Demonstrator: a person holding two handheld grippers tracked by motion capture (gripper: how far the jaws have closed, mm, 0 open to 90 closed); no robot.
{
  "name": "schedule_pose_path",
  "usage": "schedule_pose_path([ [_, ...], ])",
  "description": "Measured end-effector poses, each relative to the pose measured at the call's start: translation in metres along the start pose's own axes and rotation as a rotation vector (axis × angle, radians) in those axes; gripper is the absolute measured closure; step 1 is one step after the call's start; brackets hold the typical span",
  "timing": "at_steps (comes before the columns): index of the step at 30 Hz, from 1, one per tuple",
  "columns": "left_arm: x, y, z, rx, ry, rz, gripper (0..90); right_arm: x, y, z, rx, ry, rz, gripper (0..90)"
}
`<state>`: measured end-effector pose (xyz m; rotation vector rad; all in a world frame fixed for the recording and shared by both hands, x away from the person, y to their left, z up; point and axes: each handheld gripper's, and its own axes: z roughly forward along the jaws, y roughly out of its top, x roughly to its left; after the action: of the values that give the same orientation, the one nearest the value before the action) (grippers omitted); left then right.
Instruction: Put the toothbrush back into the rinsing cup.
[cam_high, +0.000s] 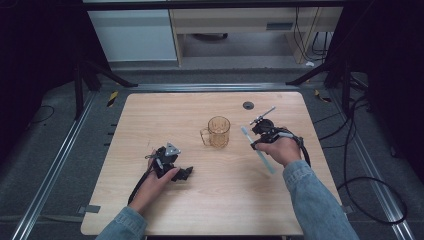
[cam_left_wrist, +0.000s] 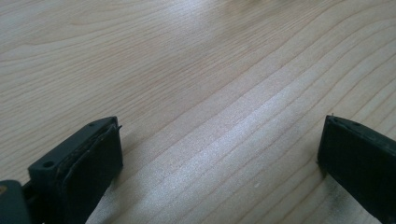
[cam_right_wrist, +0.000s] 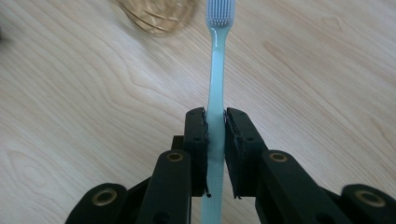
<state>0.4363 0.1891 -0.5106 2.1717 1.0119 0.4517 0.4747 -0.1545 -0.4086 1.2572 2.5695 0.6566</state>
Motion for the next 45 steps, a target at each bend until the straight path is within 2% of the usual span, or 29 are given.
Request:
schedule_pose_path([
  [5, 0.0, 0.0, 0.0, 0.0, 0.0, 0.001, 0.0, 0.016, -0.002, -0.008, -0.065, 0.02, -0.035, 79.4],
  [8, 0.0, 0.0, 0.0, 0.0, 0.0, 0.001, 0.0, 0.025, -0.004, -0.011, -0.105, 0.033, -0.075, 79.4],
  [14, 0.0, 0.0, 0.0, 0.0, -0.001, 0.0, 0.0, 0.04, -0.005, -0.017, -0.176, 0.047, -0.107, 79.4],
  [19, 0.0, 0.0, 0.0, 0.0, 0.0, 0.001, 0.0, 0.046, -0.005, -0.019, -0.216, 0.054, -0.105, 79.3],
  [27, 0.0, 0.0, 0.0, 0.0, -0.002, 0.001, 0.0, 0.057, -0.005, -0.015, -0.245, 0.061, -0.096, 79.4],
  [31, 0.0, 0.0, 0.0, 0.0, -0.001, 0.0, 0.0, 0.066, -0.003, -0.015, -0.272, 0.084, -0.098, 79.4],
  [37, 0.0, 0.0, 0.0, 0.0, -0.001, 0.0, 0.0, 0.082, 0.005, -0.017, -0.315, 0.102, -0.105, 79.4],
  [42, 0.0, 0.0, 0.0, 0.0, -0.001, 0.001, 0.0, 0.091, 0.011, -0.014, -0.32, 0.113, -0.11, 79.4],
  [45, 0.0, 0.0, 0.0, 0.001, -0.001, 0.001, 0.0, 0.095, 0.016, -0.013, -0.329, 0.128, -0.097, 79.4],
])
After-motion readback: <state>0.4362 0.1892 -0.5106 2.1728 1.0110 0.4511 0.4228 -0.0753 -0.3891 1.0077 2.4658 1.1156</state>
